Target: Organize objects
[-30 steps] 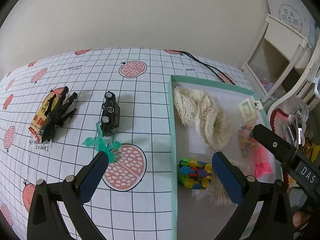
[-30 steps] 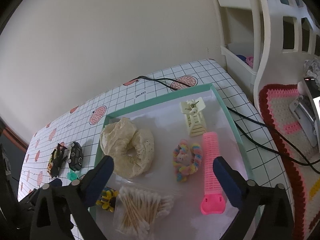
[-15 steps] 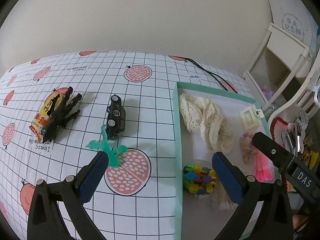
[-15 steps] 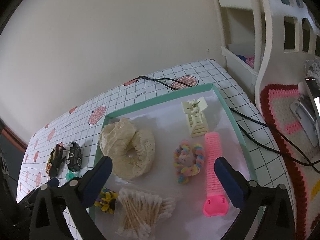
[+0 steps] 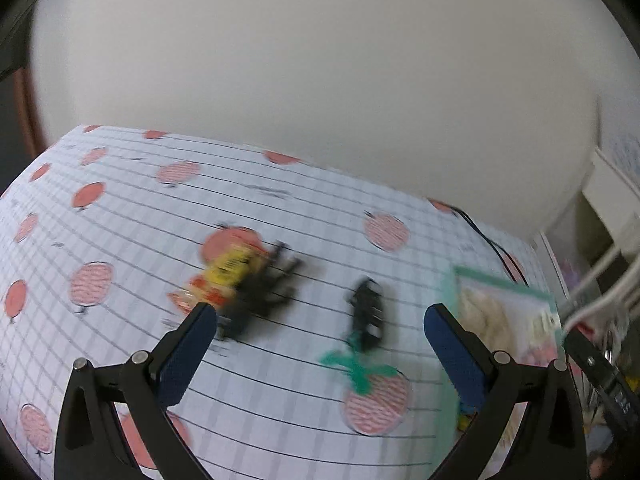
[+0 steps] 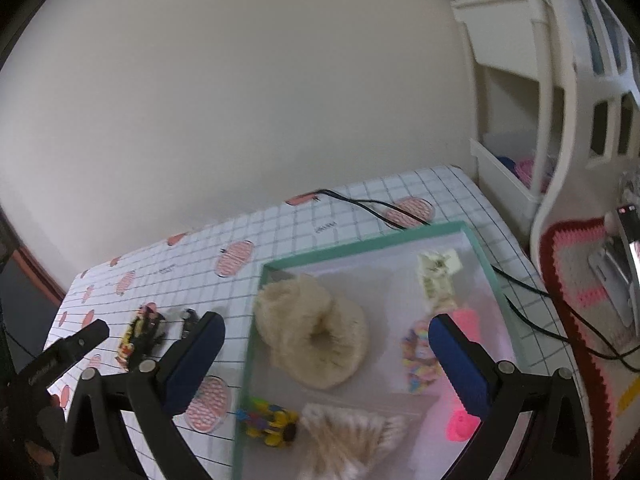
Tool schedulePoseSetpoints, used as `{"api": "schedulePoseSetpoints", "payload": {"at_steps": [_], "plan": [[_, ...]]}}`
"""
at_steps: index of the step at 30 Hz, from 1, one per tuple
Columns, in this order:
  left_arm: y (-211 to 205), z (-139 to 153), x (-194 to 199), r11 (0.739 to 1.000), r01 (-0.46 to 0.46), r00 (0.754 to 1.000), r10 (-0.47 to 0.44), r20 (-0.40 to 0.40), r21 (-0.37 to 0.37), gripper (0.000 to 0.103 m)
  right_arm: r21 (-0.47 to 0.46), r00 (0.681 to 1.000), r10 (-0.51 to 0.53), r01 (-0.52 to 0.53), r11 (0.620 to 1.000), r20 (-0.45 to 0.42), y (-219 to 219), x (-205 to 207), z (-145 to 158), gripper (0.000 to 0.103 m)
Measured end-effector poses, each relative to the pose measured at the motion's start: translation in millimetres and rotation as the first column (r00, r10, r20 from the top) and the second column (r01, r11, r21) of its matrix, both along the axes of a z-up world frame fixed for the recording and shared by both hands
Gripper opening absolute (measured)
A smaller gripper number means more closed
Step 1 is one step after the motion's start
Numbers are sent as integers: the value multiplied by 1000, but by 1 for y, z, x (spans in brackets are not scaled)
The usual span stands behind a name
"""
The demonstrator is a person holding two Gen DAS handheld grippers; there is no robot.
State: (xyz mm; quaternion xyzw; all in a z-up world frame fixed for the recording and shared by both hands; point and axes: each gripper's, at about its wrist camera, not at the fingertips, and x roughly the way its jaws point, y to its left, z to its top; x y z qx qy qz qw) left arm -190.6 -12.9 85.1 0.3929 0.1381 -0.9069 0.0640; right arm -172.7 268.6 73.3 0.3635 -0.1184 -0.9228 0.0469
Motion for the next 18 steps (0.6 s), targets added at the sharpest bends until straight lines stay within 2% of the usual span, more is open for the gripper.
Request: {"api": "schedulePoseSetpoints", "payload": {"at_steps": [2, 7, 13, 18], "plan": [[-16, 2, 2, 999, -32, 999, 32, 5, 9, 103, 6, 1000, 25, -25, 1000, -14, -10, 1, 4, 103], [-33, -2, 4, 999, -41, 998, 40, 47, 23, 103, 25, 996, 83, -82, 996, -28, -38, 3, 10, 103], [-48, -12, -1, 999, -36, 994, 38, 100, -26, 103, 26, 991, 132, -132, 991, -22, -70, 2, 11, 103], [-67, -20, -2, 998, -51, 992, 54, 115, -23, 103, 11, 986, 166, -166, 986, -8, -97, -4, 7, 103]]}}
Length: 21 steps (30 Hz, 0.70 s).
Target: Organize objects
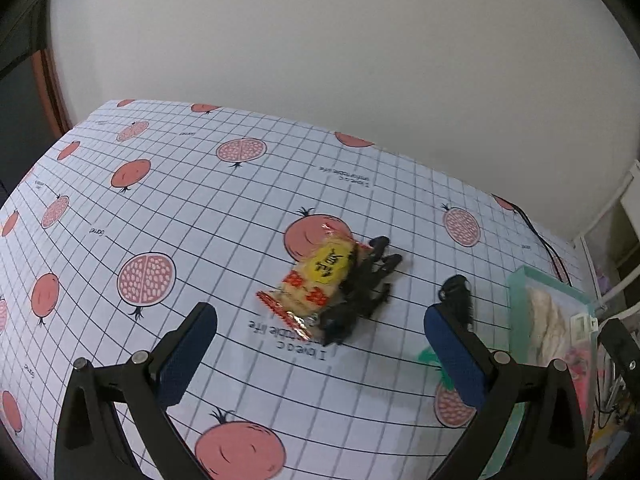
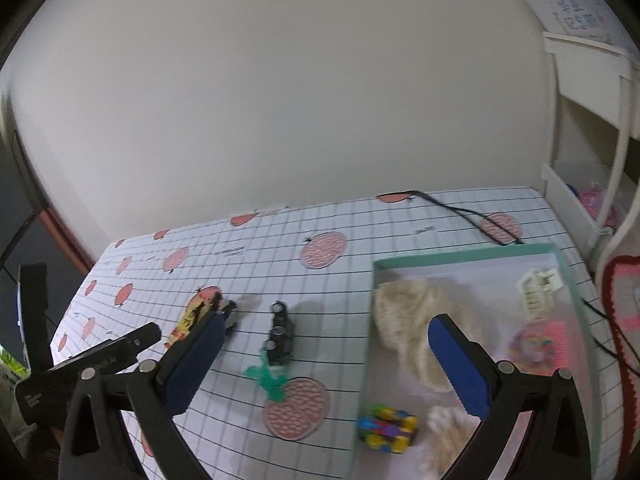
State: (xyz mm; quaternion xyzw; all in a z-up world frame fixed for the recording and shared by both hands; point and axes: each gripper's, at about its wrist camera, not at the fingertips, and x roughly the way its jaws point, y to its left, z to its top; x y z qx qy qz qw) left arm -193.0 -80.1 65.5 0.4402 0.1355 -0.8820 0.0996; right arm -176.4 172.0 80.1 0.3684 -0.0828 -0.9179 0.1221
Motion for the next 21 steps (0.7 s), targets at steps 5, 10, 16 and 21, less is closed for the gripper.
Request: {"api": "schedulePoseSetpoints", "payload": {"at_steps": [5, 10, 16, 21], "plan": [[-8, -4, -3, 1000, 13, 1000, -13, -9, -26, 103, -5, 999, 39, -39, 999, 23, -24, -4, -6, 101], [-13, -15, -10, 999, 34, 999, -34, -10, -12, 103, 14, 994, 97, -97, 995, 55, -49, -9, -18, 97], [-21, -33, -23, 999, 47, 998, -46, 42, -16, 102, 48, 981, 132, -140, 989, 144, -69, -17, -45, 95], [-28, -46, -26, 998, 52, 995, -49, 85, -32, 98, 60, 971, 145, -159, 985, 190, -75, -22, -60, 94]]}}
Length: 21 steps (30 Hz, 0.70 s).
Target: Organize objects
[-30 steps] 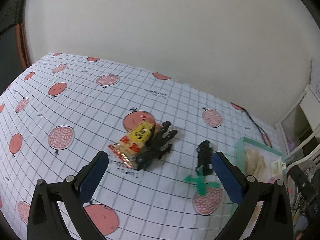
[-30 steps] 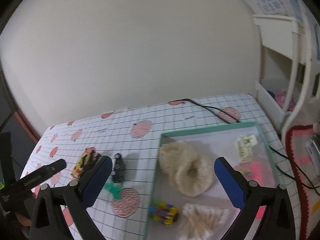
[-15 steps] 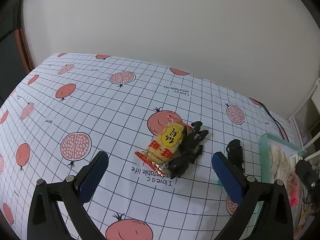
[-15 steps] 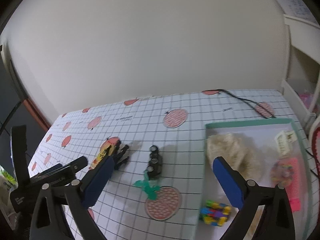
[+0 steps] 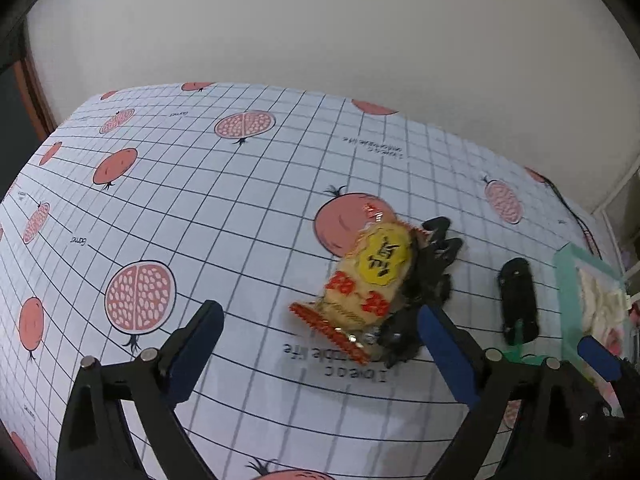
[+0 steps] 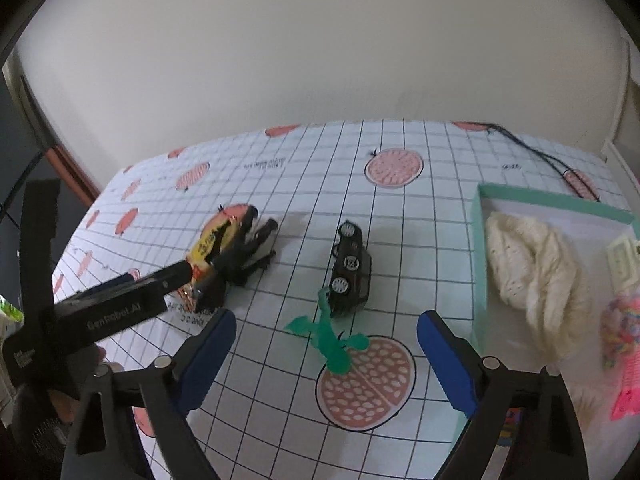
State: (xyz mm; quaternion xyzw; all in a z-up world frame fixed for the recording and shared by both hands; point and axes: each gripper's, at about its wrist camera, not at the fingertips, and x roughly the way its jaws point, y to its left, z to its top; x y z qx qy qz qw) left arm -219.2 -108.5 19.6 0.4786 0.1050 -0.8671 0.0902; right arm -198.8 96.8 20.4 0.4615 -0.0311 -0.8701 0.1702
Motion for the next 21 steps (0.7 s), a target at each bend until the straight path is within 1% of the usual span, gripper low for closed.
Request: {"api": "schedulePoseSetpoints", "payload": {"at_steps": [4, 6, 8, 9, 11, 14, 18, 21], "plan": [[-6, -3, -4, 1000, 16, 1000, -16, 3, 17, 97, 9, 1000, 0, 0, 1000, 28, 0, -4, -8, 93], [-5, -7, -11, 999, 46, 999, -46, 25, 0, 97, 14, 999, -1, 0, 1000, 39, -1, -5, -12, 90], [-1, -8, -15, 996, 77, 996, -75, 41, -45, 97, 24, 998, 0, -1, 1000, 58, -3, -6, -17, 87], [-1, -9, -16, 995, 88, 995, -86, 42, -48, 97, 30, 998, 2, -4, 1000, 66, -4, -7, -20, 85], [0, -11, -16, 994, 104, 994, -102, 41, -38, 97, 42, 997, 4, -7, 999, 76, -5, -8, -23, 84], [1, -13, -18, 993, 111, 993, -110, 44, -36, 95, 41, 997, 4, -8, 999, 83, -7, -8, -27, 83], [4, -20, -22, 990, 135, 989, -132, 68, -45, 95, 55, 996, 8, -12, 998, 87, -9, -8, -31, 83], [4, -23, -24, 991, 128, 990, -125, 66, -43, 95, 53, 996, 7, -11, 999, 84, -10, -8, -33, 83]]}}
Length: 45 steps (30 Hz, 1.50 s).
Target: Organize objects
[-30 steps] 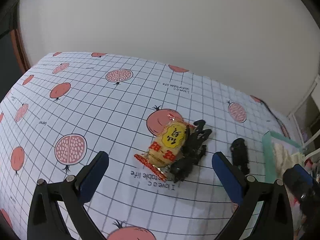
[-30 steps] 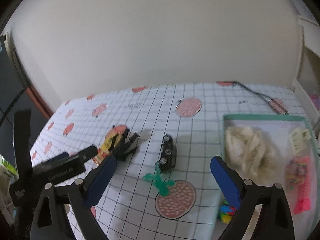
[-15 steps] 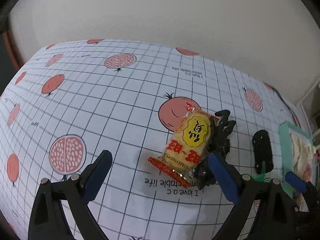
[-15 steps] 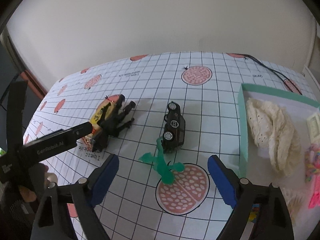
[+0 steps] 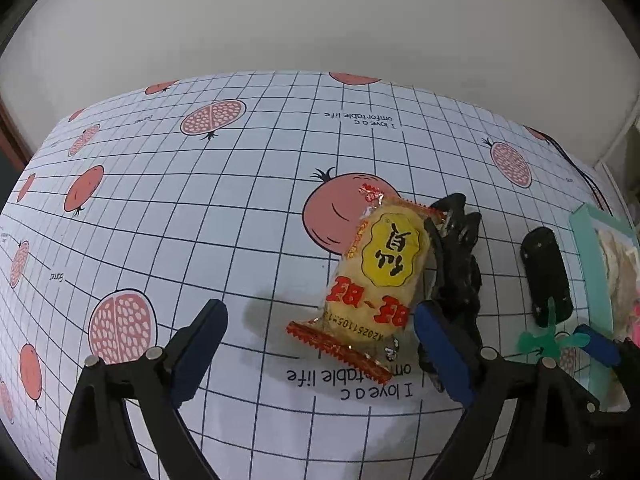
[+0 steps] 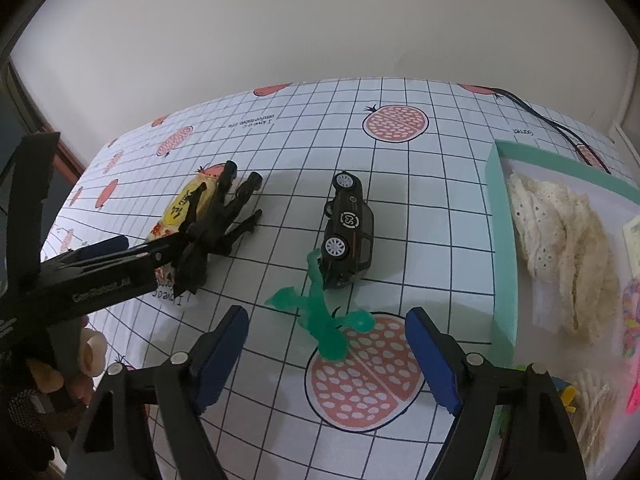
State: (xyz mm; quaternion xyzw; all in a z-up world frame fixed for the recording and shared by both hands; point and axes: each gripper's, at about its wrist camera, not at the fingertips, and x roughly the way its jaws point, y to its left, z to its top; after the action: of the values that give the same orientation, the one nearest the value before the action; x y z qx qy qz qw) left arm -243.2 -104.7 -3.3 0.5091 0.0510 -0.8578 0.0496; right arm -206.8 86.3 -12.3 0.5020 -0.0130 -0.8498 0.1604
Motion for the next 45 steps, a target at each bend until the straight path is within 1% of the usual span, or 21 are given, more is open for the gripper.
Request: {"api": "schedulePoseSetpoints", "payload": {"at_steps": [2, 5, 8, 10, 12, 14, 15, 17, 19, 20, 21, 22, 24, 26, 27, 29, 30, 37, 45], "plan": [[0, 0, -2, 1000, -1, 1000, 1, -8, 11, 95, 10, 1000, 5, -5, 1000, 0, -1, 1, -1, 82], [4, -1, -4, 1000, 17, 1000, -17, -13, -15, 95, 21, 1000, 9, -9, 1000, 2, -2, 1, -3, 79], [4, -3, -6, 1000, 20, 1000, -20, -10, -6, 95, 37, 1000, 9, -9, 999, -5, -3, 2, -4, 76], [5, -5, -8, 1000, 25, 1000, -25, -12, -4, 94, 41, 1000, 7, -7, 999, -11, -3, 2, -4, 71], [7, -5, -8, 999, 35, 999, -35, -17, -8, 94, 54, 1000, 7, -6, 999, -16, -2, 2, -3, 64], [11, -6, -9, 999, 44, 999, -44, -17, -12, 92, 66, 1000, 7, -5, 998, -20, -3, 3, -3, 60], [13, -6, -9, 999, 49, 999, -49, -18, -12, 80, 69, 1000, 6, -5, 998, -21, -3, 3, -3, 57], [18, -5, -10, 998, 57, 998, -58, -15, -33, 75, 79, 1000, 7, -5, 997, -23, -3, 2, -3, 52], [18, -5, -10, 998, 63, 998, -63, -17, -29, 74, 86, 1000, 11, -9, 996, -23, -4, 3, -3, 50], [18, -5, -11, 997, 65, 998, -66, -17, -30, 72, 88, 1000, 13, -11, 996, -23, -4, 3, -3, 47], [18, -5, -11, 997, 69, 997, -69, -18, -32, 68, 88, 1000, 16, -14, 996, -22, -5, 3, -3, 44], [18, -4, -12, 997, 71, 997, -71, -20, -32, 65, 90, 1000, 18, -15, 996, -23, -5, 3, -3, 44], [19, -4, -12, 997, 71, 997, -72, -20, -32, 56, 92, 1000, 21, -19, 996, -24, -5, 4, -3, 40], [20, -3, -12, 997, 76, 997, -76, -18, -33, 50, 84, 1000, 22, -20, 996, -22, -4, 3, -3, 37], [21, -2, -12, 997, 77, 997, -77, -17, -32, 46, 80, 1000, 22, -20, 997, -21, -4, 4, -3, 37], [18, -3, -14, 997, 77, 997, -77, -14, -33, 42, 75, 999, 24, -22, 997, -21, -4, 5, -3, 36], [19, -2, -15, 997, 75, 997, -75, -11, -33, 41, 69, 999, 26, -25, 997, -19, -3, 5, -3, 32], [23, 0, -5, 998, 53, 998, -52, 20, -34, 39, 44, 999, 31, -31, 999, -8, -1, 8, -2, 31], [24, 1, 13, 999, -3, 999, 5, 51, -33, 39, 17, 999, 44, -44, 999, 1, 2, 13, -2, 29]]}}
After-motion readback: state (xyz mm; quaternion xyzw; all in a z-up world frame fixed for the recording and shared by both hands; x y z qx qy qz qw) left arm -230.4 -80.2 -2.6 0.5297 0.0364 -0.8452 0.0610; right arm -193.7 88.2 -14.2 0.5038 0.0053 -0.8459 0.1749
